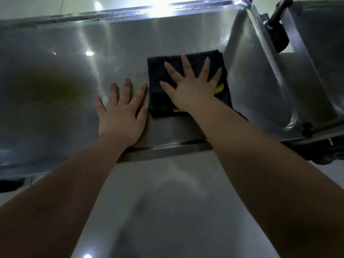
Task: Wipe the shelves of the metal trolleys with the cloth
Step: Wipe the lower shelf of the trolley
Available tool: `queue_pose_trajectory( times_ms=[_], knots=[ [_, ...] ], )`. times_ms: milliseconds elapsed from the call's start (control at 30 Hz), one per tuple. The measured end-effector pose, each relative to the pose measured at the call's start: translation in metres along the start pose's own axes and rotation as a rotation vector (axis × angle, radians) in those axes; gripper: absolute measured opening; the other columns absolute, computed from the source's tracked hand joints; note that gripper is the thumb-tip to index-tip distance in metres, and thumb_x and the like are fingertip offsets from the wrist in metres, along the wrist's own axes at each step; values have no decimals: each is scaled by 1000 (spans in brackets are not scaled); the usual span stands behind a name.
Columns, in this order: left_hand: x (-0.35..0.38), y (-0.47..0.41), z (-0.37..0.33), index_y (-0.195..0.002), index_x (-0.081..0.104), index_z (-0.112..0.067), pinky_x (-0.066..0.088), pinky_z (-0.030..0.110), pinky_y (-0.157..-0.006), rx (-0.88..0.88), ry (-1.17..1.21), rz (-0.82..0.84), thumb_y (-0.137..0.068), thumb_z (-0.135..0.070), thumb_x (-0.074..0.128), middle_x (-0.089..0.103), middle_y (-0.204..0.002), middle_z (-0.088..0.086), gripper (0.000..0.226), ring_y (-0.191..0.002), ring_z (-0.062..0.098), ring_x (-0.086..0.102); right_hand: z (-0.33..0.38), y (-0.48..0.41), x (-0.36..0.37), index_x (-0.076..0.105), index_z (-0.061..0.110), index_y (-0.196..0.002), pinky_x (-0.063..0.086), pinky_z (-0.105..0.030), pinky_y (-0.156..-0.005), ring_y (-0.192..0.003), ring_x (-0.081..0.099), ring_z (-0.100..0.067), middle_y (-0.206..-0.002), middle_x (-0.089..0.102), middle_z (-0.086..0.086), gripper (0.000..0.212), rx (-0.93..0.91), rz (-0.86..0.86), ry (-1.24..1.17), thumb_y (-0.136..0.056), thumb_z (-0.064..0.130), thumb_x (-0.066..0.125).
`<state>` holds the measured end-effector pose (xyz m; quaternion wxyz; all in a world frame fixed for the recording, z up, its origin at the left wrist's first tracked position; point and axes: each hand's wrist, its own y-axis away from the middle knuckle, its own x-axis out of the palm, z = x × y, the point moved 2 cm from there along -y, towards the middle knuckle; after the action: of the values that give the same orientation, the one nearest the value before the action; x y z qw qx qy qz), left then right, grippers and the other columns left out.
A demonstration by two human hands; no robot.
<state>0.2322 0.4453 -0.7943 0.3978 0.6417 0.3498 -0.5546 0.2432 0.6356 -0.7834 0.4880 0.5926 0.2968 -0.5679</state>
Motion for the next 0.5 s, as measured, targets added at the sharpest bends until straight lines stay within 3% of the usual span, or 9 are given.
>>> queue_pose_trajectory(
  times_ms=[167,233,367,500],
  knots=[
    [1,-1,4,-154,-2,-46,-8,62,-116,-1,23,-7,-99,-56,14,-9,-165,-7,58,-151,24,-9,11,-27,-3,0,58,-149,-13,-71,-108,-146,-17,-45,-164,-9,13,64,-100,-57,45,-90,77,16],
    [0,0,4,-153,0,-49,-7,61,-116,-1,28,-12,-98,-56,15,-6,-165,-7,58,-152,25,-7,-27,-33,-10,4,60,-148,-10,-68,-111,-148,-12,-41,-164,-3,17,63,-81,-80,44,-90,78,20],
    [-1,-2,2,-153,3,-50,-5,62,-116,-11,34,-23,-98,-56,16,-4,-166,-7,57,-152,25,-5,-133,-35,-31,5,60,-147,-7,-64,-115,-149,-7,-39,-164,-1,16,61,148,-79,32,-91,77,20],
    [-1,-1,1,-153,2,-50,-5,63,-115,-6,20,-23,-98,-55,16,-4,-166,-6,57,-152,26,-5,-153,14,-21,-1,57,-148,-7,-62,-116,-149,-9,-39,-164,-6,15,61,104,-46,82,-94,69,25]
  ],
)
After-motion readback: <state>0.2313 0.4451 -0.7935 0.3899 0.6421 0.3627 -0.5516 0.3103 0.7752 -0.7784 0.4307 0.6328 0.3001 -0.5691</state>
